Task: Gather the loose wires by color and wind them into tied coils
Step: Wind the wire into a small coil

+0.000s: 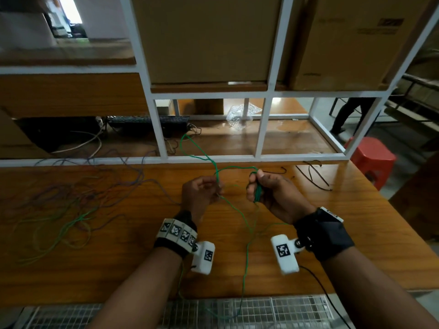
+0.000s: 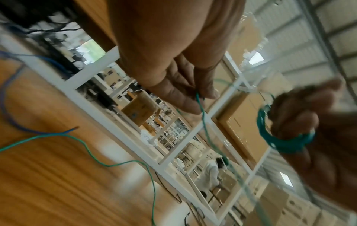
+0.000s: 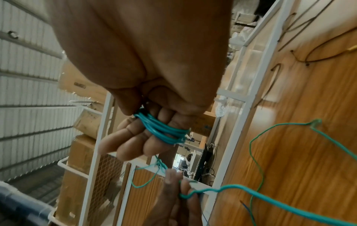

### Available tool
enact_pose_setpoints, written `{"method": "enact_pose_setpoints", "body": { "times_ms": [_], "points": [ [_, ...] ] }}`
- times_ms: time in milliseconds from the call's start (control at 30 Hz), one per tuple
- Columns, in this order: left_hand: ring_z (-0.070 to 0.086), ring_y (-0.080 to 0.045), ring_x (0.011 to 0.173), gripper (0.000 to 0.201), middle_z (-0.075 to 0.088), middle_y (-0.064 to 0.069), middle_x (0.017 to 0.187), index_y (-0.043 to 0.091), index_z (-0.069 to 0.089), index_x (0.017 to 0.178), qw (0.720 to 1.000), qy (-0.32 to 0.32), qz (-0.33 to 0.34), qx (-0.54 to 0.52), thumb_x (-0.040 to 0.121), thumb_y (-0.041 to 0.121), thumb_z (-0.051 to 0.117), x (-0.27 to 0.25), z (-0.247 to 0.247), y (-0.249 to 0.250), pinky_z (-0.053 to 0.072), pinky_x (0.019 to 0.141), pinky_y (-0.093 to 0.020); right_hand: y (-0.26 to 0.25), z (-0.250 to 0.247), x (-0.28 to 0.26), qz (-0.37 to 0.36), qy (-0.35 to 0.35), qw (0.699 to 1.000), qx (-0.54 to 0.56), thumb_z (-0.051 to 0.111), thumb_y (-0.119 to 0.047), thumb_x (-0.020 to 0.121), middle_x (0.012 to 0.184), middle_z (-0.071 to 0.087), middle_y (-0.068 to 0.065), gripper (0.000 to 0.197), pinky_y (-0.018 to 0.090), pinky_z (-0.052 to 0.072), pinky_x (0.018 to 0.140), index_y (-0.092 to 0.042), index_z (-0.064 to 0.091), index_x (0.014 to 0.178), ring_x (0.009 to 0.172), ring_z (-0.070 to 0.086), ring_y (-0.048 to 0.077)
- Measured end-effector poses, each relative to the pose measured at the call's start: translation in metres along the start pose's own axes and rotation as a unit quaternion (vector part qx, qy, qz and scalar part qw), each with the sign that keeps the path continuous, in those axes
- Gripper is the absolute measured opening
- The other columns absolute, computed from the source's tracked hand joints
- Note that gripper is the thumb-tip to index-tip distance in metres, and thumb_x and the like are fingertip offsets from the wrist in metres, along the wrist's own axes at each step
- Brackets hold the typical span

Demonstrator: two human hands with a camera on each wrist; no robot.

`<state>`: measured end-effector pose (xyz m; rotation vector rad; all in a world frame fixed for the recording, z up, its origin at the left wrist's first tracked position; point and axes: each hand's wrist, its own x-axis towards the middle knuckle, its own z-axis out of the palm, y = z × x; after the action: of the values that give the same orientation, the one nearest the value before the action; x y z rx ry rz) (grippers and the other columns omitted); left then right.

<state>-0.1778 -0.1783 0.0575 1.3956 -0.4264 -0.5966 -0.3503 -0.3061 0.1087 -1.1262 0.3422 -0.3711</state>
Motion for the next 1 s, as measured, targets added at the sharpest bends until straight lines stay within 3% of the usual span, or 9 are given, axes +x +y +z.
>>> {"method": "enact_pose_setpoints", "body": {
  "times_ms": [200, 267, 367, 467, 600, 667, 800, 900, 1000],
  "points": [
    [0.064, -0.013, 0.049, 0.006, 0.067, -0.006, 0.059, 0.011, 0.06, 0.093, 0.951, 0.089, -0.208, -0.209, 0.091, 0.008, 0.064, 0.025, -0.058, -0.024, 0.051, 0.043, -0.021, 0.001, -0.023, 0.01, -0.008, 0.069, 0.993, 0.099, 0.035, -0.023, 0.111, 0.076, 0.061, 0.008, 0.03, 0.03, 0.055, 0.067, -0.01, 0.057, 0.095, 0.071, 0.058, 0.023],
    [0.053, -0.015, 0.037, 0.016, 0.058, -0.005, 0.048, 0.01, 0.054, 0.084, 0.941, 0.133, -0.273, -0.148, 0.099, 0.01, 0.055, 0.034, -0.081, -0.033, 0.042, 0.036, -0.018, 0.003, -0.028, 0.013, -0.01, 0.092, 0.99, 0.102, 0.034, -0.023, 0.111, 0.075, 0.059, 0.006, 0.032, 0.03, 0.053, 0.067, -0.012, 0.057, 0.093, 0.071, 0.056, 0.022],
    [0.035, -0.02, 0.045, 0.041, 0.041, -0.005, 0.043, 0.012, 0.044, 0.066, 0.949, 0.156, -0.274, -0.003, 0.106, 0.013, 0.039, 0.043, -0.1, -0.033, 0.03, 0.035, -0.02, 0.007, -0.029, 0.018, -0.007, 0.115, 0.99, 0.085, 0.033, -0.023, 0.112, 0.074, 0.059, 0.005, 0.033, 0.029, 0.054, 0.064, -0.012, 0.056, 0.091, 0.07, 0.056, 0.022],
    [0.041, -0.02, 0.055, 0.03, 0.049, -0.009, 0.058, 0.006, 0.054, 0.09, 0.938, 0.188, -0.284, 0.059, 0.109, 0.019, 0.034, 0.048, -0.113, -0.031, 0.036, 0.049, -0.03, 0.008, -0.03, 0.018, -0.007, 0.123, 0.988, 0.088, 0.033, -0.021, 0.112, 0.073, 0.057, 0.004, 0.032, 0.028, 0.053, 0.064, -0.013, 0.055, 0.09, 0.07, 0.054, 0.021],
    [0.067, -0.036, 0.084, 0.034, 0.067, -0.017, 0.098, -0.002, 0.064, 0.117, 0.888, 0.145, -0.218, 0.377, 0.102, 0.027, 0.053, 0.051, -0.118, -0.025, 0.055, 0.067, -0.041, 0.002, -0.031, 0.017, -0.012, 0.132, 0.988, 0.086, 0.033, -0.023, 0.112, 0.074, 0.057, 0.003, 0.032, 0.029, 0.049, 0.068, -0.014, 0.056, 0.091, 0.069, 0.055, 0.019],
    [0.061, -0.039, 0.113, 0.054, 0.061, -0.017, 0.13, 0.001, 0.054, 0.133, 0.866, 0.116, -0.122, 0.471, 0.092, 0.032, 0.068, 0.052, -0.099, -0.02, 0.056, 0.084, -0.046, 0.006, -0.027, 0.019, -0.007, 0.121, 0.99, 0.07, 0.033, -0.022, 0.112, 0.074, 0.059, 0.004, 0.032, 0.031, 0.049, 0.069, -0.012, 0.056, 0.092, 0.07, 0.056, 0.02],
    [0.04, -0.027, 0.138, 0.086, 0.04, -0.007, 0.153, 0.023, 0.036, 0.15, 0.913, -0.021, 0.074, 0.401, 0.078, 0.026, 0.083, 0.043, -0.047, -0.005, 0.042, 0.108, -0.043, 0.013, -0.014, 0.024, 0.003, 0.1, 0.994, 0.053, 0.033, -0.023, 0.113, 0.076, 0.063, 0.007, 0.033, 0.034, 0.049, 0.073, -0.01, 0.057, 0.094, 0.07, 0.061, 0.021],
    [0.045, -0.021, 0.135, 0.082, 0.048, -0.005, 0.149, 0.022, 0.04, 0.15, 0.939, -0.135, 0.055, 0.31, 0.08, 0.03, 0.082, 0.035, -0.009, 0.004, 0.044, 0.107, -0.041, 0.013, -0.006, 0.022, 0.005, 0.077, 0.996, 0.043, 0.036, -0.025, 0.112, 0.077, 0.065, 0.008, 0.033, 0.034, 0.049, 0.074, -0.009, 0.059, 0.095, 0.071, 0.061, 0.022],
    [0.052, -0.021, 0.128, 0.074, 0.053, -0.008, 0.144, 0.017, 0.043, 0.148, 0.958, -0.128, 0.028, 0.255, 0.085, 0.032, 0.078, 0.031, 0.016, 0.005, 0.047, 0.105, -0.042, 0.013, -0.003, 0.018, 0.01, 0.056, 0.997, 0.05, 0.037, -0.026, 0.111, 0.078, 0.066, 0.008, 0.032, 0.033, 0.052, 0.074, -0.008, 0.06, 0.097, 0.072, 0.063, 0.023]
  ]
}}
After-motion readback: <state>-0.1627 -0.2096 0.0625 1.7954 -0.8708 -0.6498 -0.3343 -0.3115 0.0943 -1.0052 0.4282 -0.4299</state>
